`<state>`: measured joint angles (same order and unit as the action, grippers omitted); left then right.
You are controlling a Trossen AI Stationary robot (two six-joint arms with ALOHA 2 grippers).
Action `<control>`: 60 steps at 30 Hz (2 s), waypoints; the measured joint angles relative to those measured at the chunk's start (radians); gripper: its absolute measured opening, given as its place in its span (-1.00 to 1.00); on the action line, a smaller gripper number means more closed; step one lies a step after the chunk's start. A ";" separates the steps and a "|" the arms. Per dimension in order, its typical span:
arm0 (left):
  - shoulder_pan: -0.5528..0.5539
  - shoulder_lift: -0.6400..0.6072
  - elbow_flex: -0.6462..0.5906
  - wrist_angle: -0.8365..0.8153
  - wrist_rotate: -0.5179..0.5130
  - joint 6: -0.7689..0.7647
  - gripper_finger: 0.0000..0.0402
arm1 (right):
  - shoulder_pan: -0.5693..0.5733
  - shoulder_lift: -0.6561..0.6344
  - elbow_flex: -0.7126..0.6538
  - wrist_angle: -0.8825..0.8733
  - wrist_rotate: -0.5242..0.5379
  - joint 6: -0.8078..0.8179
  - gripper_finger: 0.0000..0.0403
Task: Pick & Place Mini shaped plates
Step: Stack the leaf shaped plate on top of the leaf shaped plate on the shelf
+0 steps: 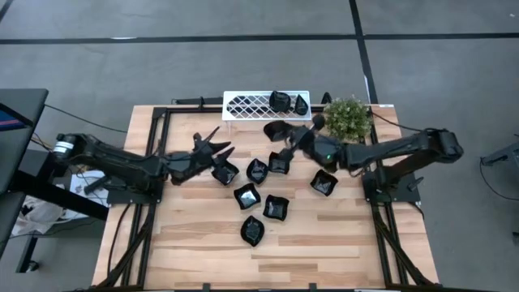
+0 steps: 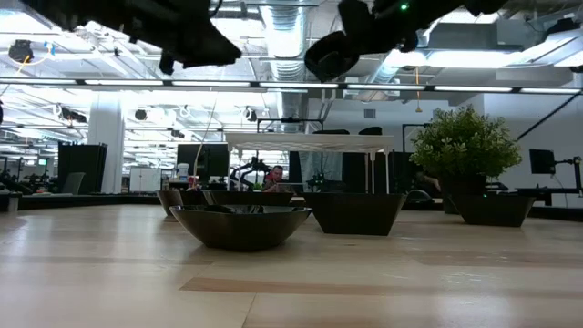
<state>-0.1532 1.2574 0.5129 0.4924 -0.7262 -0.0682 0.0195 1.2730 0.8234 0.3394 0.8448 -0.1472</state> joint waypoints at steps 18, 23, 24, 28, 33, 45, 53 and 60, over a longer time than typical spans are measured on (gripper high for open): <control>0.055 -0.298 -0.202 0.003 0.521 0.003 -0.49 | -0.621 0.085 0.391 -0.604 -0.937 0.248 -1.00; 0.058 -0.284 -0.202 0.007 0.522 0.003 -0.49 | -0.715 0.235 0.514 -0.621 -1.215 0.239 -1.00; 0.058 -0.280 -0.202 0.004 0.522 0.002 -0.49 | -0.734 0.264 0.531 -0.627 -1.263 0.238 -1.00; 0.058 -0.260 -0.202 0.005 0.522 0.000 -0.49 | -0.802 0.358 0.597 -0.648 -1.369 0.238 -1.00; 0.058 -0.260 -0.202 0.005 0.522 0.001 -0.49 | -0.874 0.441 0.693 -0.831 -1.368 0.167 -1.00; 0.097 -0.262 -0.202 0.013 0.521 -0.001 -0.49 | -0.882 0.469 0.720 -0.927 -1.344 0.031 -0.92; 0.097 -0.262 -0.202 0.013 0.522 -0.022 -0.49 | -0.864 0.468 0.720 -0.927 -1.235 0.032 -0.76; 0.097 -0.262 -0.202 0.013 0.522 -0.022 -0.49 | -0.863 0.468 0.720 -0.925 -1.232 0.032 -0.65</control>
<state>-0.0559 0.9958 0.3111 0.5056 -0.2043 -0.0906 -0.8436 1.7412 1.5431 -0.5858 -0.3871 -0.1154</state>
